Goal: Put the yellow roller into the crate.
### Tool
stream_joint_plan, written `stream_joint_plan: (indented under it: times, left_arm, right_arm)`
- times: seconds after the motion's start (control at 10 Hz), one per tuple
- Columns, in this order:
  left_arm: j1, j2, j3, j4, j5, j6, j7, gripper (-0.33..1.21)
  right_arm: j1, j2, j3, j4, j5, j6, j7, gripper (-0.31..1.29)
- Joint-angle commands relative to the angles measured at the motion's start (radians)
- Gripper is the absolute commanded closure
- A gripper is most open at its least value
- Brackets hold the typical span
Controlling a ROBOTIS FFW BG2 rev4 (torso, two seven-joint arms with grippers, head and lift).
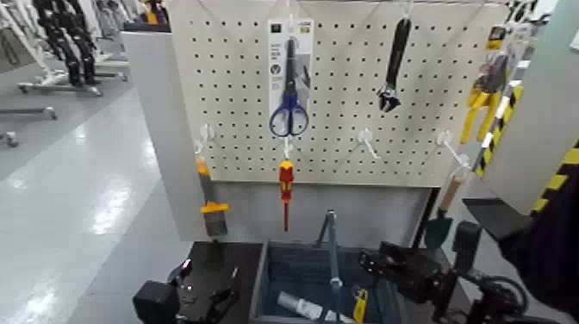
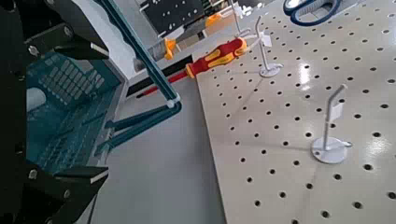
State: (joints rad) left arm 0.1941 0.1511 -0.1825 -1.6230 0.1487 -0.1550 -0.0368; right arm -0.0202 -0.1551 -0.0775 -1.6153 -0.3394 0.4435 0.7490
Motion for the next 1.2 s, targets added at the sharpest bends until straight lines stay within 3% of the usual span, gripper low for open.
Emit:
stream_joint_plan:
  times: [0.1, 0.5, 0.8, 1.2]
  left_arm:
    - [0.001, 0.001, 0.000, -0.001, 0.000, 0.000, 0.000, 0.23]
    - [0.002, -0.001, 0.001, -0.001, 0.000, 0.000, 0.000, 0.23]
    - [0.004, -0.001, 0.003, -0.001, 0.000, 0.000, 0.000, 0.23]
    - [0.007, -0.001, 0.006, -0.001, 0.000, -0.003, 0.000, 0.23]
  right_arm:
    - [0.048, 0.005, -0.031, -0.107, 0.074, -0.043, -0.068, 0.07]
    - [0.189, 0.072, -0.059, -0.232, 0.168, -0.249, -0.286, 0.07]
    - [0.273, 0.112, -0.036, -0.239, 0.217, -0.405, -0.427, 0.08]
    - [0.350, 0.149, -0.010, -0.224, 0.255, -0.539, -0.543, 0.09]
